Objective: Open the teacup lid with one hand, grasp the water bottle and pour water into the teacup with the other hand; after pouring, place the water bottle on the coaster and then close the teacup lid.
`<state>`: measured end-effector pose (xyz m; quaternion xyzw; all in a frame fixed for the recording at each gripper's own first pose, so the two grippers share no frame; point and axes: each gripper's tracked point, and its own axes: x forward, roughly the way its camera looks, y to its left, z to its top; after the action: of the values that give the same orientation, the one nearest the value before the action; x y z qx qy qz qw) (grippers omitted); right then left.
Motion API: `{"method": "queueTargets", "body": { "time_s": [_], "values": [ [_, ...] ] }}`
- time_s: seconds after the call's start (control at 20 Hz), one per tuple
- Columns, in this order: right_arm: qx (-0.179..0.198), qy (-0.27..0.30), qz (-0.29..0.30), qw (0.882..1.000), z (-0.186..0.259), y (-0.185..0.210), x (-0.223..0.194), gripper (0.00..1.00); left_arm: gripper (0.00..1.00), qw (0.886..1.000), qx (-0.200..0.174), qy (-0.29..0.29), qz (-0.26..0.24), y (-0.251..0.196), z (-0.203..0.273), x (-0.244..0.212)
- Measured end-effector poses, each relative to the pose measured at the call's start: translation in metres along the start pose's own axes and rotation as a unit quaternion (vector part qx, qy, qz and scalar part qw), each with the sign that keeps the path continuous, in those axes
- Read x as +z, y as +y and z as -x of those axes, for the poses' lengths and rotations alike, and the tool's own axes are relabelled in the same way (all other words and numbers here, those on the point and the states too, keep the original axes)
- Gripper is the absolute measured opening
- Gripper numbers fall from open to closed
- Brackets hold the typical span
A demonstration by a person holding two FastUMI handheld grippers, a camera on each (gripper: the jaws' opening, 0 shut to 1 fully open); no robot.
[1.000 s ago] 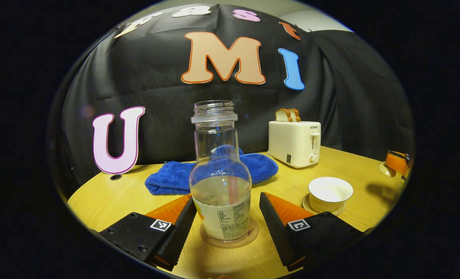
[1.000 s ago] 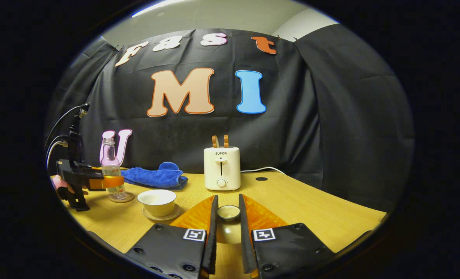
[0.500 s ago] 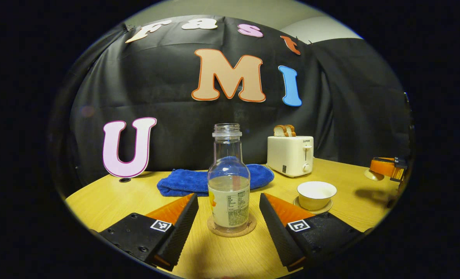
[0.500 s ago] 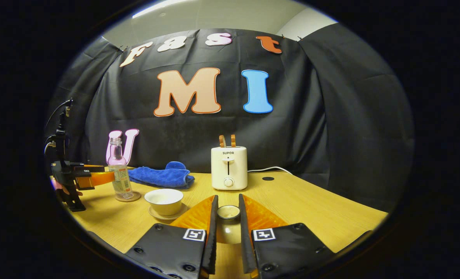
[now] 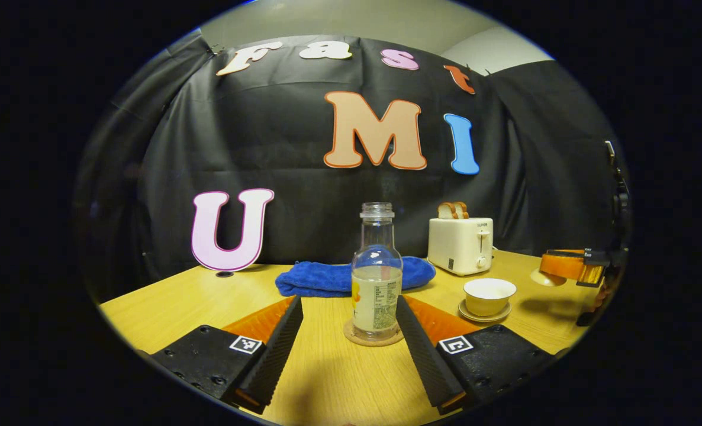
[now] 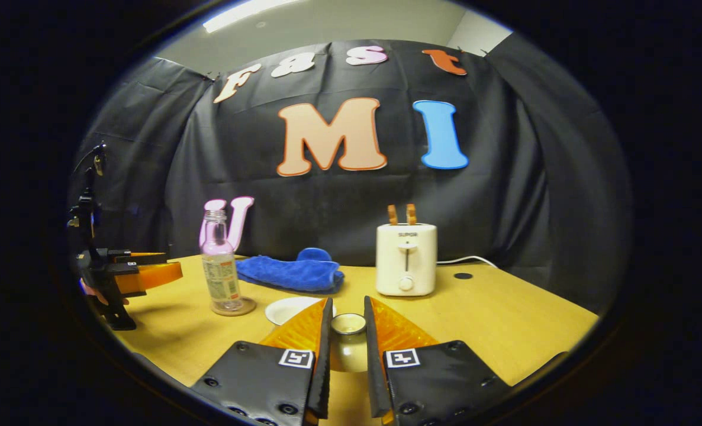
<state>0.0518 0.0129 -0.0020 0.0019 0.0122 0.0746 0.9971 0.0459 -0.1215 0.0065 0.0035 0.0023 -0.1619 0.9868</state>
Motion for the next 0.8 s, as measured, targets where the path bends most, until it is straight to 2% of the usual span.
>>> {"method": "queueTargets", "body": {
  "time_s": [0.35,0.4,0.55,0.6,0.8],
  "values": [
    [0.043,0.011,-0.001,0.999,-0.038,0.028,-0.005,0.31,0.92,0.999,0.046,0.002,-0.001,0.016,0.011,0.002],
    [0.05,0.02,-0.001,0.999,-0.044,0.032,-0.008,0.29,0.92,0.999,0.05,0.002,-0.001,0.018,0.012,0.002],
    [0.066,0.041,0.0,0.997,-0.058,0.041,-0.014,0.31,0.92,0.999,0.051,0.002,-0.001,0.017,0.012,0.002],
    [0.066,0.04,-0.002,0.997,-0.062,0.042,-0.013,0.29,0.92,0.999,0.051,0.002,-0.001,0.017,0.012,0.002],
    [0.077,0.06,0.002,0.995,-0.073,0.048,-0.021,0.3,0.92,0.999,0.05,0.001,-0.001,0.017,0.012,0.003]
  ]
}}
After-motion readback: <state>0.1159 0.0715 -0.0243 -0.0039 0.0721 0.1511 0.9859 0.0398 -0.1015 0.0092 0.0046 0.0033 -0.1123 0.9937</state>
